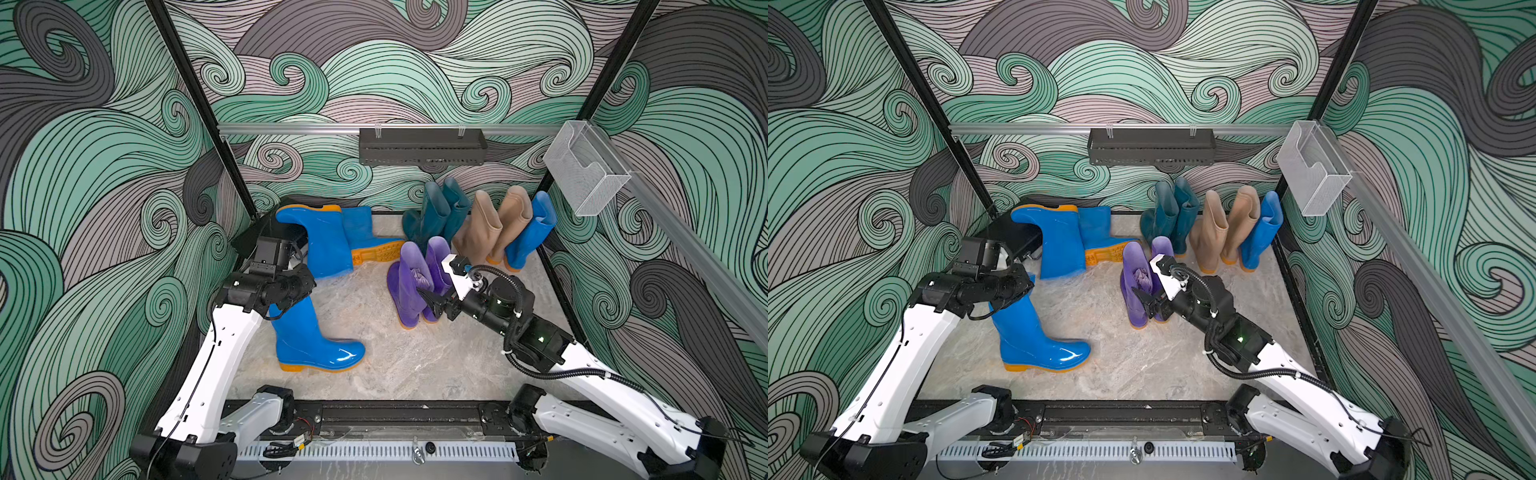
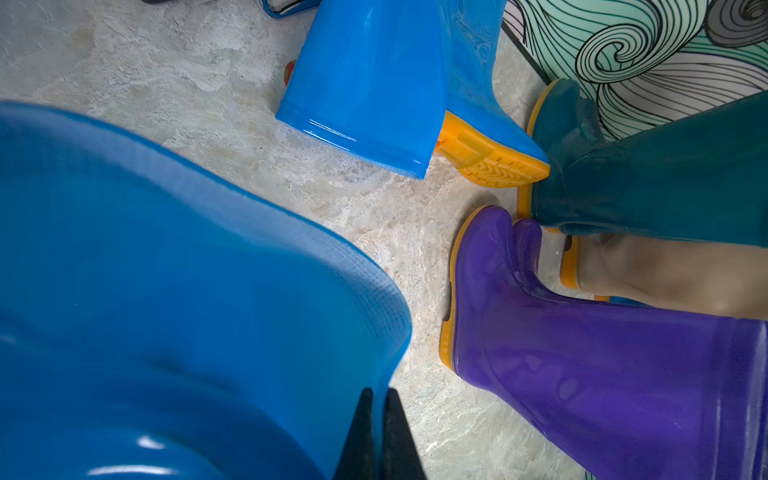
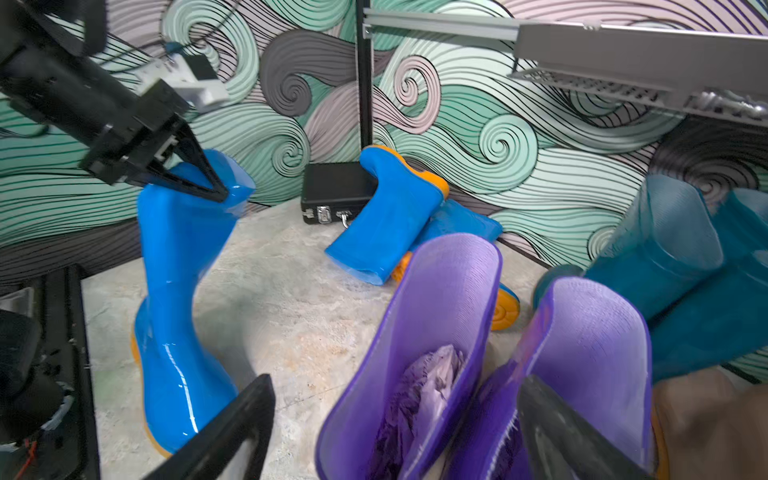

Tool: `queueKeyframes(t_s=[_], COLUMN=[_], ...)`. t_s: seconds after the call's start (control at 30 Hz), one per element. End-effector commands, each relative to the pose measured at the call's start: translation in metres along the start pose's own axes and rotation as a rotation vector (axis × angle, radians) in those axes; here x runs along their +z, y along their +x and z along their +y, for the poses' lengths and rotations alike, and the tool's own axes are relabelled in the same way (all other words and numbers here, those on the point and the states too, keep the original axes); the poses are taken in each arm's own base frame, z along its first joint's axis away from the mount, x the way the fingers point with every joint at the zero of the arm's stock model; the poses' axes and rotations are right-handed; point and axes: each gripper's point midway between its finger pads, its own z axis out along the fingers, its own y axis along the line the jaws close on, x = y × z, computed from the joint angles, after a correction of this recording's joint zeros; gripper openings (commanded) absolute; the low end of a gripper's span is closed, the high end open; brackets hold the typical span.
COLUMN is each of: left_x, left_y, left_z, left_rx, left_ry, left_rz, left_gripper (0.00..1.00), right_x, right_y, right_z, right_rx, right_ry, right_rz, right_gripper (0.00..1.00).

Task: Match and arrange rain boots in pairs
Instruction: Pick up the rain boot at the center of the board.

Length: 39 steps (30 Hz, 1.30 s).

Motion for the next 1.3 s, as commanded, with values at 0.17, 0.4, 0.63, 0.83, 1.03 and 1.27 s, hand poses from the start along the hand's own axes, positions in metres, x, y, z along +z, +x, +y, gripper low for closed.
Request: queueKeyframes(t_s=[0.17, 0.4, 0.63, 0.83, 1.03, 1.27], left_x=[-0.027, -0.025, -0.029, -0.039, -0.050, -0.058], left_y=[-0.035, -0.038, -0.042, -0.043, -0.045, -0.046], left_z=[-0.038, -0.050, -0.056, -0.059, -0.058, -0.068], left_rx=[-0.039, -0.056, -0.062, -0.037, -0.012, -0.017], left_ry=[0.094, 0.117, 0.134, 0.146, 0.158, 0.207], left_rz=[-0.164, -0.185, -0.214, -0.224, -0.254, -0.255], left_gripper=[0.00, 0.00, 0.00, 0.00, 0.00, 0.00], right_x=[-0.005, -0.001, 0.030, 0.081, 0.129, 0.173], right_y=[-0.031, -0.056, -0.052, -0.025, -0.014, 0.005], right_z=[0.029, 0.054, 0.106, 0.153, 0.167, 0.176], right_rx=[-0.137, -0.238, -0.230, -0.129, -0.078, -0.025], right_ry=[-0.146, -0.228, -0.419, -0.583, -0.610, -0.627], right_rz=[-0.045, -0.070, -0.059, 0.010, 0.007, 0.038], right_gripper=[0.89, 0.86, 0.75, 0.79, 0.84, 0.82])
